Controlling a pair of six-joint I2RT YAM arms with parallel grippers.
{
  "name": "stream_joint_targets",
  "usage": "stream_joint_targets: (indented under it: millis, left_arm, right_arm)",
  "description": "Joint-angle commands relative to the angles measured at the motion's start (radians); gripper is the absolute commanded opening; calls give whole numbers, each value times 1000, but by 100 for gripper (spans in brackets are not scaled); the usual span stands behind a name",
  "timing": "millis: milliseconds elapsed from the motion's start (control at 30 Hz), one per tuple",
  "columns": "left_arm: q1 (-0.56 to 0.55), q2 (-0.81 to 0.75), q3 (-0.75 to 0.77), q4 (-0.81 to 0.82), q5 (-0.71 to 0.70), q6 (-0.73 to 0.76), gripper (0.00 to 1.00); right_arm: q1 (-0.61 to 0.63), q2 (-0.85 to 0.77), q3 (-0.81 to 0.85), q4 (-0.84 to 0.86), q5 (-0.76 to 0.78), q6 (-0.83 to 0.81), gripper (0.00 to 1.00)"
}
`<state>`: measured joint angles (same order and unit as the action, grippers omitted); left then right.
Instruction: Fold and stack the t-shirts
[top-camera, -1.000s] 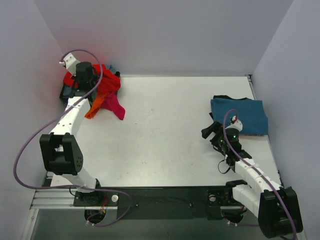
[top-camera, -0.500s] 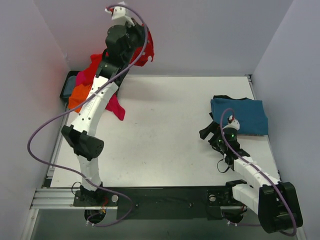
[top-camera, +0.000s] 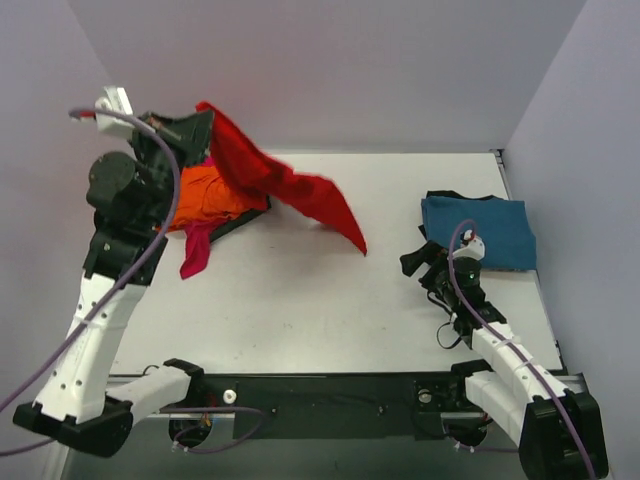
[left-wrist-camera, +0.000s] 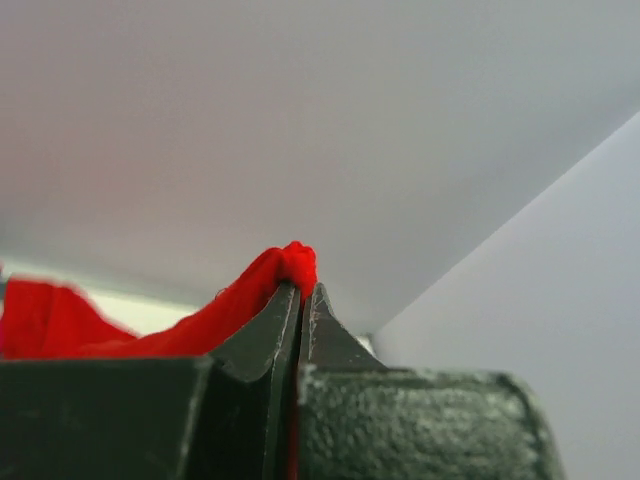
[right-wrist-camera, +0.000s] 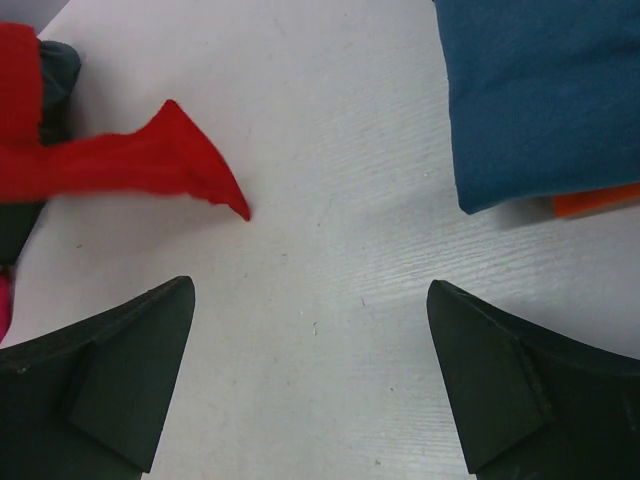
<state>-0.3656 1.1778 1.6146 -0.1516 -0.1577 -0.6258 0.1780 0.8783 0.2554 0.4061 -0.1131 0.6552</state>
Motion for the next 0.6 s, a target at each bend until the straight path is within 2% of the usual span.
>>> stream_joint_targets:
  millis: [0, 100, 333, 467, 567]
  left_arm:
    - [30, -121, -376, 60, 4, -126, 0]
    - [30, -168, -485, 34, 41, -92, 0]
    - [7, -193, -492, -29, 239, -25, 0]
    - [-84, -158, -426, -60, 262, 17, 0]
    - [-221, -80, -328, -45, 247, 44, 0]
  right_arm:
    - [9, -7, 10, 7, -22, 17, 95]
    - [9, 28, 21, 10, -43, 21, 95]
    - [26, 70, 33, 49, -114, -3, 95]
    - [47, 94, 36, 80, -149, -20, 93]
    - [51, 111, 54, 71, -148, -25, 92]
